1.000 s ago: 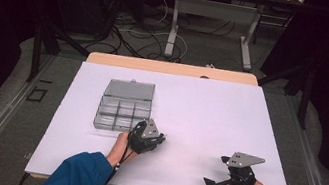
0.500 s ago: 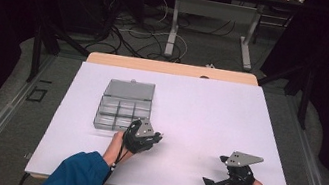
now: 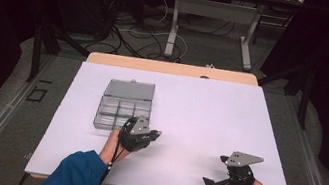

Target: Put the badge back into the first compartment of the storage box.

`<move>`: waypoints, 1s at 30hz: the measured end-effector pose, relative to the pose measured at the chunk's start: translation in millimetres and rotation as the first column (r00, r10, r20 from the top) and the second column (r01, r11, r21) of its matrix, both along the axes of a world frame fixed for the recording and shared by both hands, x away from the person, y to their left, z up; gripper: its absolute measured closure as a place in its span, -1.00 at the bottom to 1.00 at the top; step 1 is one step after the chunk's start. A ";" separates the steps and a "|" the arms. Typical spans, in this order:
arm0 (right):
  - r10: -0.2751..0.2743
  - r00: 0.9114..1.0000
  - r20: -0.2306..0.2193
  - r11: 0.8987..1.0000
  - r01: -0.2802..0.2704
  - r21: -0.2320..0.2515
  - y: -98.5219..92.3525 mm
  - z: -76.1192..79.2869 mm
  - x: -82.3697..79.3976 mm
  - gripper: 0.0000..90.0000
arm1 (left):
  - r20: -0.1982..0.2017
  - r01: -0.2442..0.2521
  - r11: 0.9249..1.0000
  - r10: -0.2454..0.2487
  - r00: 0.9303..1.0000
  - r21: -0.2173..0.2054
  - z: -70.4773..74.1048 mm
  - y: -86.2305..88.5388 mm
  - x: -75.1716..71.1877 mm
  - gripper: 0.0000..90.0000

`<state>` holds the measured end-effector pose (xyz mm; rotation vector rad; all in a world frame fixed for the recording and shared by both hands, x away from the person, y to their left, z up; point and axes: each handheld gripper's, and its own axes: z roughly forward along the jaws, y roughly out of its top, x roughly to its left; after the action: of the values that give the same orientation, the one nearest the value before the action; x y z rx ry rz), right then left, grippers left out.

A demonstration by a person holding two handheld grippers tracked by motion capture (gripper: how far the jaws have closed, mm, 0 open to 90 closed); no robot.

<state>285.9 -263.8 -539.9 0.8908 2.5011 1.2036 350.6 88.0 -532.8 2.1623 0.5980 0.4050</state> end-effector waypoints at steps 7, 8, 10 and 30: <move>0.002 1.000 0.001 1.000 -0.002 0.000 -0.2 -0.1 0.2 -1.00 | 0.001 0.000 1.000 0.000 1.000 -0.008 3.4 4.1 -1.9 0.82; 0.002 1.000 0.001 1.000 -0.002 0.000 -0.3 0.0 0.2 -1.00 | 0.001 -0.001 1.000 0.001 1.000 -0.010 4.0 4.8 -2.2 0.82; 0.001 1.000 -0.002 1.000 -0.001 0.002 0.2 0.0 0.1 -1.00 | 0.012 -0.006 1.000 0.006 1.000 -0.007 5.1 6.6 -2.4 0.82; -0.004 1.000 0.005 1.000 0.004 -0.002 1.3 -0.9 -0.6 -1.00 | 0.023 -0.040 0.999 0.041 0.999 -0.036 15.4 19.6 -1.7 0.82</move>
<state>285.4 -262.6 -540.7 0.8908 2.4943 1.2006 349.0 107.6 -517.4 2.1121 0.6319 0.4376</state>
